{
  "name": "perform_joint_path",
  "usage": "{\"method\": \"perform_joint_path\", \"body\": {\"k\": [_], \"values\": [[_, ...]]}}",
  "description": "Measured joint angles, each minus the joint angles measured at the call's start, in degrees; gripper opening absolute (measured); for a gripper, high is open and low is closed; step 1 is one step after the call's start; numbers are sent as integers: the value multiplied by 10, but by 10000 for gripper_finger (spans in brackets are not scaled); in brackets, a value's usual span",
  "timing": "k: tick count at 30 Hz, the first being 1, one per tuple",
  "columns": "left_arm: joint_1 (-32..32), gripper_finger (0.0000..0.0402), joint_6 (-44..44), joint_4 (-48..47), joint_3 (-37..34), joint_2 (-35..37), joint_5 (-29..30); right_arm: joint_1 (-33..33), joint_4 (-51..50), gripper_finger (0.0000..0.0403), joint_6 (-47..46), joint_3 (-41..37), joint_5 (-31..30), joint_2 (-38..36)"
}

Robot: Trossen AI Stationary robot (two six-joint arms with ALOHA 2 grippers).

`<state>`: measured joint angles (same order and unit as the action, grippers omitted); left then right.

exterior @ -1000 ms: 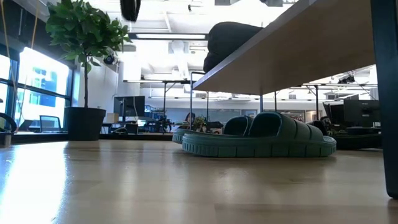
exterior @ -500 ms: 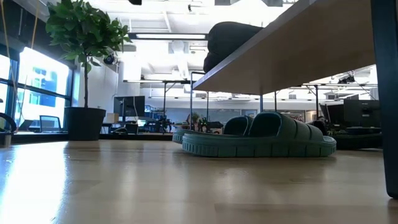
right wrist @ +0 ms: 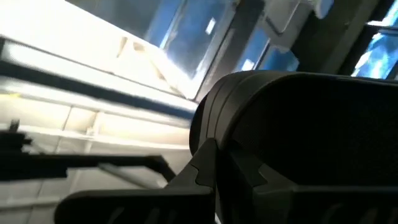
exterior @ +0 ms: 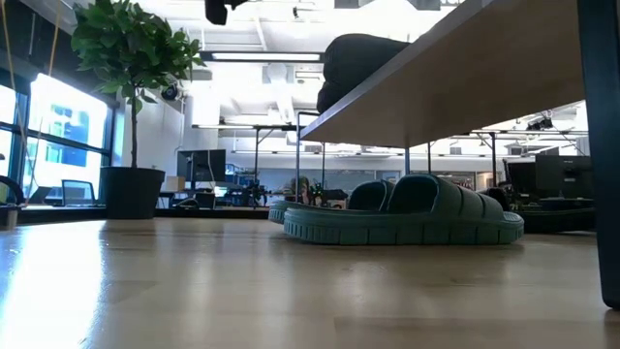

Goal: Pick and place slides into the shelf
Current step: Put the black slides under the shelf

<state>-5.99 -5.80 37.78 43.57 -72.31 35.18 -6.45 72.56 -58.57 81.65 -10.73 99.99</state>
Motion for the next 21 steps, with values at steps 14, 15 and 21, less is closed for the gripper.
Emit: {"method": "perform_joint_path", "body": {"k": [14, 15, 21], "values": [[35, 279, 0, 19, 0, 0, -2, 17, 122, 0, -66, 0, -59, 63], [35, 278, 0, 18, 0, 0, -2, 18, 122, 0, -65, 0, -59, 63], [35, 276, 1, 19, 0, 0, 2, 20, 118, 0, -45, 0, -85, 63]]}}
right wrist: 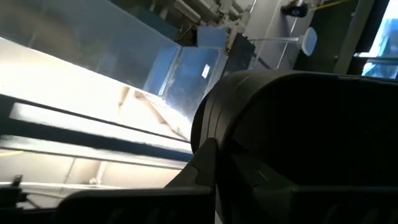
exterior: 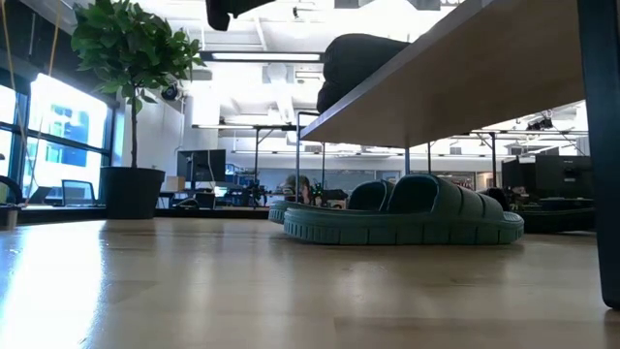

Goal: Pick and place slides into the shelf
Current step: Put the black slides under the shelf

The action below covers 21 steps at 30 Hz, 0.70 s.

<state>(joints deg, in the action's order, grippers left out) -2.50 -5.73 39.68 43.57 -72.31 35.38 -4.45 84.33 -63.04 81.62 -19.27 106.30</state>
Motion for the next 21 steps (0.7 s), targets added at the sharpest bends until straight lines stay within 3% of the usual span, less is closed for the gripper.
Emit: {"method": "perform_joint_path", "body": {"k": [13, 21], "values": [[12, 276, 25, 39, 0, -9, -6, 12, -58, 0, 0, 0, -42, 0], [21, 276, 24, 88, 11, -55, -1, 12, -61, 0, 1, 0, -42, -1]]}}
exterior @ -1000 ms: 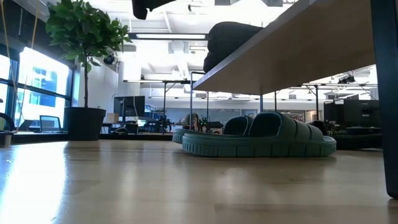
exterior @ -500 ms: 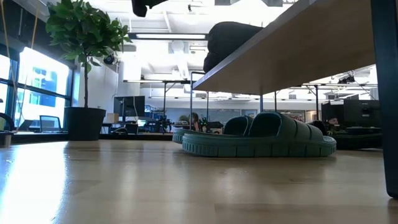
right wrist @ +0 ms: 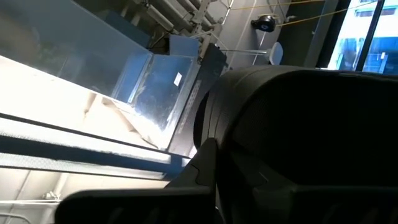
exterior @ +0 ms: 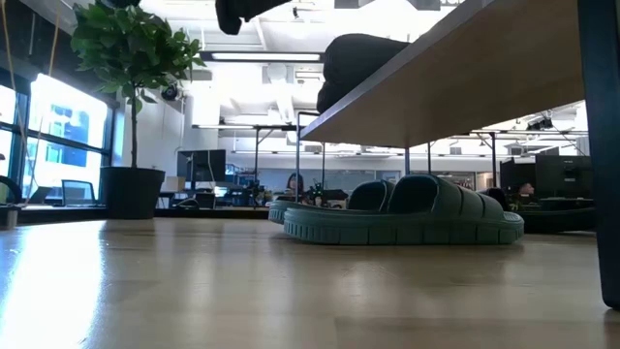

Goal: Pick and place slides into the shelf
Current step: Put the black slides under the shelf

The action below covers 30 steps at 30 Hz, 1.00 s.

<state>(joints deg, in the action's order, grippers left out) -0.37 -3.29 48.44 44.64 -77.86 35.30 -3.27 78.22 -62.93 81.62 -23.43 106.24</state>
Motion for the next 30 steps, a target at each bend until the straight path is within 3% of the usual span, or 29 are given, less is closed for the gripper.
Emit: {"method": "perform_joint_path", "body": {"k": [7, 26, 30], "values": [[4, 276, 15, -2, 38, -31, 9, 0, 3, 0, 3, 0, 15, -1], [4, 275, 15, -1, 42, -30, 92, 5, 2, 0, -1, 0, 20, 0], [4, 256, 16, -1, 42, -30, 94, 6, 2, 0, -1, 0, 20, 0]]}}
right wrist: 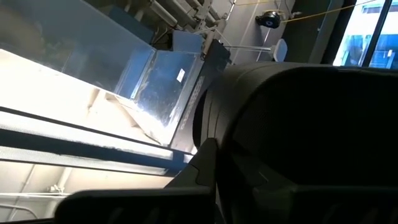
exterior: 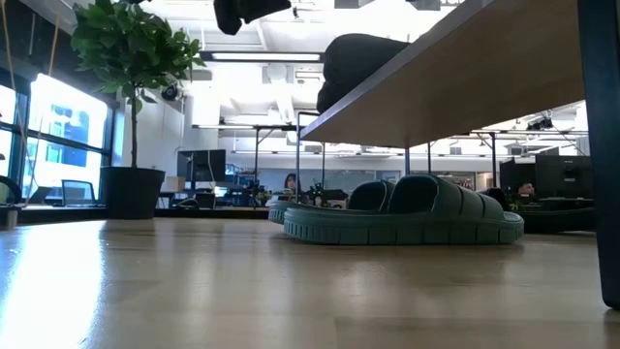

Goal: Pick and place slides into the shelf
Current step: Put the black slides under the shelf

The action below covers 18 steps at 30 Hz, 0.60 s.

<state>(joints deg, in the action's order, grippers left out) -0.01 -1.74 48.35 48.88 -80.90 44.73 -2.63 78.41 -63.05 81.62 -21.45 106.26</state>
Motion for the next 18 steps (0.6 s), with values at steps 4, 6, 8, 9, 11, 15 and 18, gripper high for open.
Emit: {"method": "perform_joint_path", "body": {"k": [4, 6, 8, 9, 11, 15, 18], "values": [[0, 202, 0, -1, 0, 0, 6, 0, 0, 0, 0, 0, 1, 0], [0, 172, 0, -1, 0, 0, 6, 0, 0, 0, 1, 0, 1, 0], [0, 146, 0, -1, 0, 0, 5, 0, 0, 0, 1, 0, 1, 0], [0, 134, 0, -1, 0, 0, 5, 0, 0, 0, 1, 0, 1, 0], [0, 118, 0, -1, 0, 0, 5, 0, 0, 0, 3, 0, 4, 0], [0, 107, -1, -1, 0, 0, 4, 0, 0, 0, 3, 0, 5, 0], [0, 109, 0, -1, 0, 0, 3, 0, 0, 0, 5, 0, 5, 0]]}}
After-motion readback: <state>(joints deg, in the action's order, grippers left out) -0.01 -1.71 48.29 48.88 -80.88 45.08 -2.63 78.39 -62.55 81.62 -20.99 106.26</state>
